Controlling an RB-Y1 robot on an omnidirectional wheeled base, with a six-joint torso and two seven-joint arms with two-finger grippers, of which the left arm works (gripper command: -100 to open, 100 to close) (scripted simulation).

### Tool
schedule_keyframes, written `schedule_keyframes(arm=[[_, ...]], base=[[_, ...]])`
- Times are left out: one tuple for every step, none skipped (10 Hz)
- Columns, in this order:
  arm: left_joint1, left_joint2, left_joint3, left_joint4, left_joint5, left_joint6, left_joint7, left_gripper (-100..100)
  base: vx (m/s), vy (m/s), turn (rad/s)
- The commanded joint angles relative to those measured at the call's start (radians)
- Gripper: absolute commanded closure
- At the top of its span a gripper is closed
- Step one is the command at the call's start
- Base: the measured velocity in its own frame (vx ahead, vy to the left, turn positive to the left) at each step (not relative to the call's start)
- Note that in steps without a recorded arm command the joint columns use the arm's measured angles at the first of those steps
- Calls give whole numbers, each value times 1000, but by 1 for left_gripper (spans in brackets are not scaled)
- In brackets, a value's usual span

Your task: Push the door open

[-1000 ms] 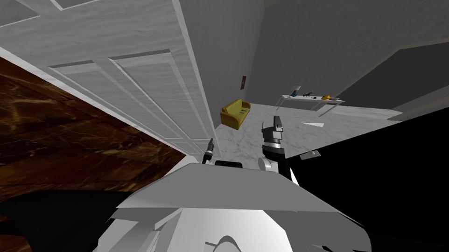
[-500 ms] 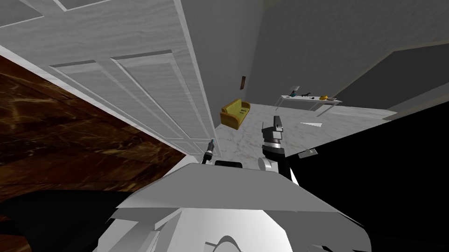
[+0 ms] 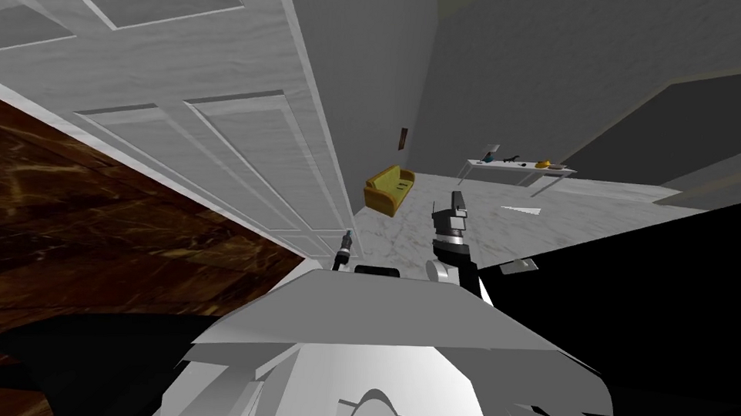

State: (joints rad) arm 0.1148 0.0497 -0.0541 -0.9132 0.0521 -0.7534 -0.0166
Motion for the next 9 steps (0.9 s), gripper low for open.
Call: schedule_keyframes(arm=[[-4,8,26,-17,12,4,-3,100],[-9,7,41,-14,20,7,-7,100],[-13,4,56,-11,27,10,-11,100],[-18,1,71,-9,34,12,-15,100],[-22,-3,84,-6,41,15,-18,100],[-27,-10,101,-3,49,18,-23,100],[-30,-14,109,-2,53,19,-25,100],[-32,-18,117,0,57,20,-27,100],[-29,-20,108,5,52,20,-28,100]], base=[[219,-74,65],[221,-99,64],[207,-107,99],[197,-95,98],[195,-79,84],[208,-73,85],[204,-53,78],[175,-51,49],[78,-23,18]])
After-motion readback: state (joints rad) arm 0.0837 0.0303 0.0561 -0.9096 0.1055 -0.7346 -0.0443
